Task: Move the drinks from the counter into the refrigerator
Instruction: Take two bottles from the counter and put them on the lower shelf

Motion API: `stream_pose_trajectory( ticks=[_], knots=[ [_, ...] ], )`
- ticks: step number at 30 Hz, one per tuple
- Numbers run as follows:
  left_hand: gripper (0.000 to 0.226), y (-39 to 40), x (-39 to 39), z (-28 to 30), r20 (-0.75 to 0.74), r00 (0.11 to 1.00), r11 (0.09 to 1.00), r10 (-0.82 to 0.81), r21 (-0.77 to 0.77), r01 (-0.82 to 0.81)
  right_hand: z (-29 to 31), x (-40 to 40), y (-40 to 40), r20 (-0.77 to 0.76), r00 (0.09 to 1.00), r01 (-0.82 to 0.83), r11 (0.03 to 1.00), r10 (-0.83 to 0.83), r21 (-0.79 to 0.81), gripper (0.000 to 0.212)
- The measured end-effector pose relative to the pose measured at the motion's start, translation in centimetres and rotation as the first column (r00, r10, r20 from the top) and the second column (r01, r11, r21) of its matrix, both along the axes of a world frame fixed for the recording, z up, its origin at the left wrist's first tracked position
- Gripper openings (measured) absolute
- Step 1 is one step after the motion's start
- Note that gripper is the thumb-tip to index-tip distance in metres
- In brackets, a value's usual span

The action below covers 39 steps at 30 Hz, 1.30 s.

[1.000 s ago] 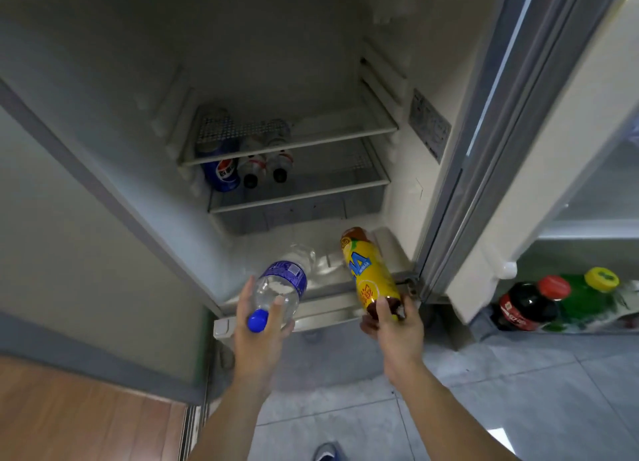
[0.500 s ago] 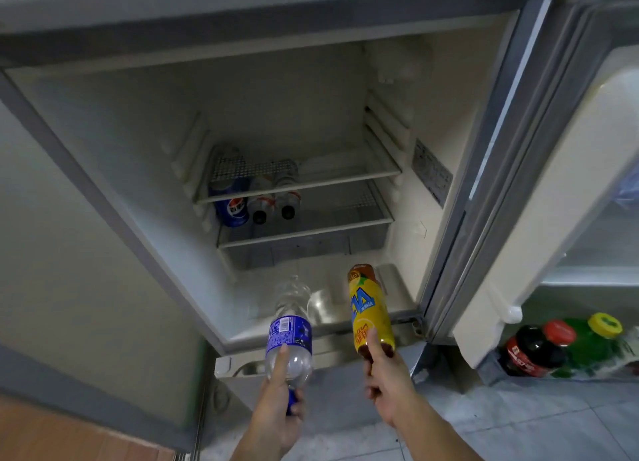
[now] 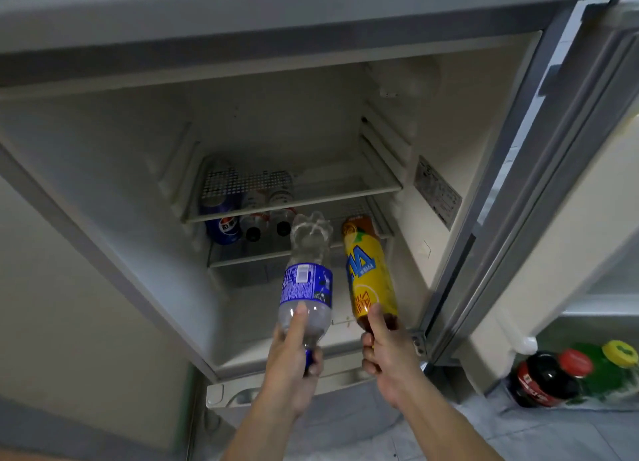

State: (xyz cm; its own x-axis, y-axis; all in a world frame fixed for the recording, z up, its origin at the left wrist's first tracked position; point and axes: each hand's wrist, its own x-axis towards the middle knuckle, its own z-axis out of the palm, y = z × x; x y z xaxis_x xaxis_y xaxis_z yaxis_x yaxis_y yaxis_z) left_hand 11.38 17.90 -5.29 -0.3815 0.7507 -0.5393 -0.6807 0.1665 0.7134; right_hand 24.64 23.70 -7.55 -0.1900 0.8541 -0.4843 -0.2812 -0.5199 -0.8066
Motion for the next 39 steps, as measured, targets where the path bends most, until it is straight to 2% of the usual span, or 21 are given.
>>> stream_pose_trajectory(
  ticks=[4,8,11,12,13,15,16,18,20,22,24,25,26,28,30,34,39],
  knots=[
    [0.042,5.1,-0.3,0.9,-0.082,0.997,1.000,-0.006,-0.022,0.004,1.3,-1.7,4.2,0.158,0.987,-0.013,0.997,0.000,0.082,0.064],
    [0.058,9.0,-0.6,0.5,-0.181,0.983,1.000,-0.004,0.009,0.006,1.7,-2.7,7.5,0.351,0.936,-0.069,0.980,0.000,0.184,0.047],
    [0.070,10.4,-0.3,-0.1,-0.356,0.934,0.988,-0.034,0.127,0.085,1.6,-3.2,9.5,0.465,0.885,-0.162,0.938,0.002,0.305,0.062],
    [0.075,10.5,-0.2,-0.3,-0.478,0.878,0.978,-0.026,0.170,0.121,1.6,-3.2,10.1,0.499,0.867,-0.199,0.928,0.016,0.316,0.073],
    [0.081,10.5,-0.2,-0.6,-0.624,0.781,0.968,-0.015,0.187,0.168,1.6,-3.2,10.7,0.546,0.837,-0.241,0.919,0.035,0.311,0.083],
    [0.084,10.1,-0.6,-1.8,-0.869,0.495,0.950,-0.009,0.147,0.275,1.4,-2.9,11.3,0.654,0.756,-0.316,0.895,0.036,0.316,0.089],
    [0.084,9.8,-1.0,-2.4,-0.935,0.354,0.940,-0.031,0.094,0.329,1.1,-2.7,11.3,0.687,0.727,-0.331,0.880,0.006,0.342,0.089],
    [0.085,9.4,-1.9,-3.3,-0.989,0.122,0.922,-0.085,-0.032,0.386,0.6,-2.5,10.9,0.702,0.709,-0.316,0.859,-0.069,0.403,0.085],
    [0.084,9.9,-2.7,-3.5,-0.987,-0.081,0.928,-0.141,-0.160,0.336,0.3,-2.8,11.0,0.700,0.703,-0.287,0.850,-0.125,0.441,0.081],
    [0.077,11.2,-3.1,-3.0,-0.961,-0.209,0.938,-0.181,-0.232,0.258,0.3,-3.5,12.3,0.717,0.680,-0.295,0.839,-0.152,0.458,0.079],
    [0.074,12.9,-3.5,-2.1,-0.926,-0.296,0.939,-0.234,-0.295,0.179,0.8,-4.3,14.0,0.772,0.621,-0.367,0.819,-0.138,0.441,0.079],
    [0.074,13.9,-3.9,-1.6,-0.913,-0.306,0.931,-0.270,-0.329,0.158,1.1,-4.6,14.8,0.805,0.581,-0.410,0.809,-0.123,0.420,0.081],
    [0.075,15.0,-4.3,-1.1,-0.914,-0.275,0.922,-0.300,-0.351,0.161,1.4,-5.0,15.6,0.847,0.520,-0.458,0.800,-0.113,0.388,0.083],
    [0.074,16.8,-5.2,-0.2,-0.906,-0.230,0.901,-0.356,-0.398,0.174,1.8,-5.9,16.9,0.928,0.348,-0.543,0.778,-0.134,0.316,0.090],
    [0.076,17.9,-5.8,0.5,-0.880,-0.281,0.889,-0.383,-0.433,0.148,2.0,-6.7,18.0,0.958,0.246,-0.580,0.768,-0.150,0.270,0.094],
    [0.081,18.6,-6.2,0.5,-0.853,-0.368,0.880,-0.370,-0.449,0.154,2.2,-7.5,20.1,0.962,0.224,-0.588,0.766,-0.154,0.259,0.089],
    [0.077,18.6,-6.5,0.3,-0.831,-0.381,0.861,-0.406,-0.488,0.145,1.8,-8.2,20.6,0.953,0.252,-0.579,0.763,-0.167,0.287,0.090]
  ],
)
